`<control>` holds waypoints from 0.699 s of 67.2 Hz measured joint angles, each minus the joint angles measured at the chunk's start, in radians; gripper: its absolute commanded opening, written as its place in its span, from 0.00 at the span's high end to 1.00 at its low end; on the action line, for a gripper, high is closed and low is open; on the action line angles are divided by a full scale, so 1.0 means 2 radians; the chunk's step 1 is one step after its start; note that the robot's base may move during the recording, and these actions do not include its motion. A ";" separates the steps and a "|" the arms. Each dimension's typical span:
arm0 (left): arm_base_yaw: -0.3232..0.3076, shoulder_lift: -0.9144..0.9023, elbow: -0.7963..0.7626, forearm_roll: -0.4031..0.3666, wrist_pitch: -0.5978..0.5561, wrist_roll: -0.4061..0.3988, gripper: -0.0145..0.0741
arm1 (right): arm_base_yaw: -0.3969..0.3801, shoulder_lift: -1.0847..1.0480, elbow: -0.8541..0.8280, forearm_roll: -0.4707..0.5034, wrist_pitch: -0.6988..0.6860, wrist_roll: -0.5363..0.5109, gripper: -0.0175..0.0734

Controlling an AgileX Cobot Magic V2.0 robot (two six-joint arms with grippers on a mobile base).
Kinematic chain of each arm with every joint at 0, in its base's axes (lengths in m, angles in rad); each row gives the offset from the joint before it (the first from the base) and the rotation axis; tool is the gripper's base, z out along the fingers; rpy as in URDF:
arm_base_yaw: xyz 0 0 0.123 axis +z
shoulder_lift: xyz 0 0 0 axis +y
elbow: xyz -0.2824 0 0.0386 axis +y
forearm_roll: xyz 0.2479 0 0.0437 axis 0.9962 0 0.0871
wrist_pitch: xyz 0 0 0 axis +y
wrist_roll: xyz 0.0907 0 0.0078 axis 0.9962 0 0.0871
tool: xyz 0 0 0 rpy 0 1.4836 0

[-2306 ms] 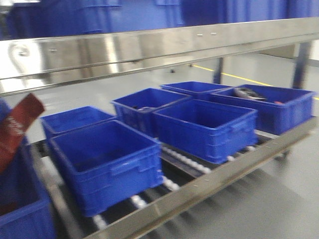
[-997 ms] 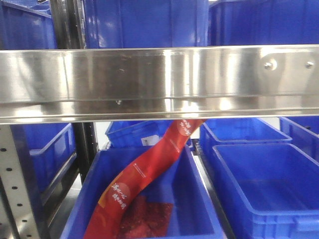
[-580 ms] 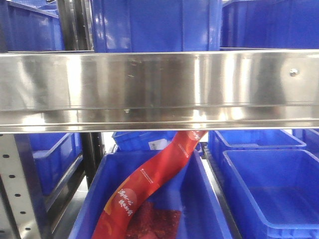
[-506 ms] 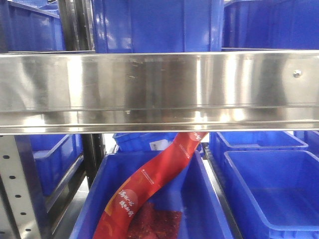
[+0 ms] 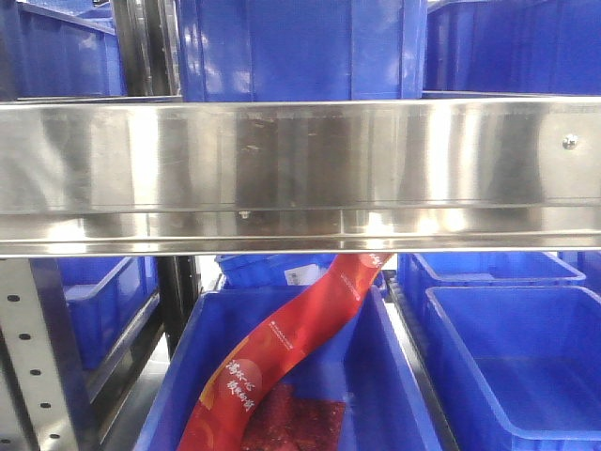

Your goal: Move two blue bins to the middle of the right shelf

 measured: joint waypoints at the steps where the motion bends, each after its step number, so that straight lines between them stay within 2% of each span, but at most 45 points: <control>1: 0.000 0.000 0.000 0.000 -0.001 0.000 0.96 | 0.000 0.000 0.000 0.000 0.000 0.000 0.99; 21: 0.000 0.000 0.000 0.000 -0.012 0.000 0.96 | 0.000 0.000 0.000 -0.004 0.006 0.000 0.99; 36: 0.000 0.027 0.007 -0.020 0.002 0.000 0.96 | 0.000 0.034 -0.002 -0.005 0.070 0.045 0.99; 47: 0.004 0.071 0.014 -0.023 0.035 0.000 0.96 | -0.001 0.076 -0.002 0.006 0.105 0.063 0.99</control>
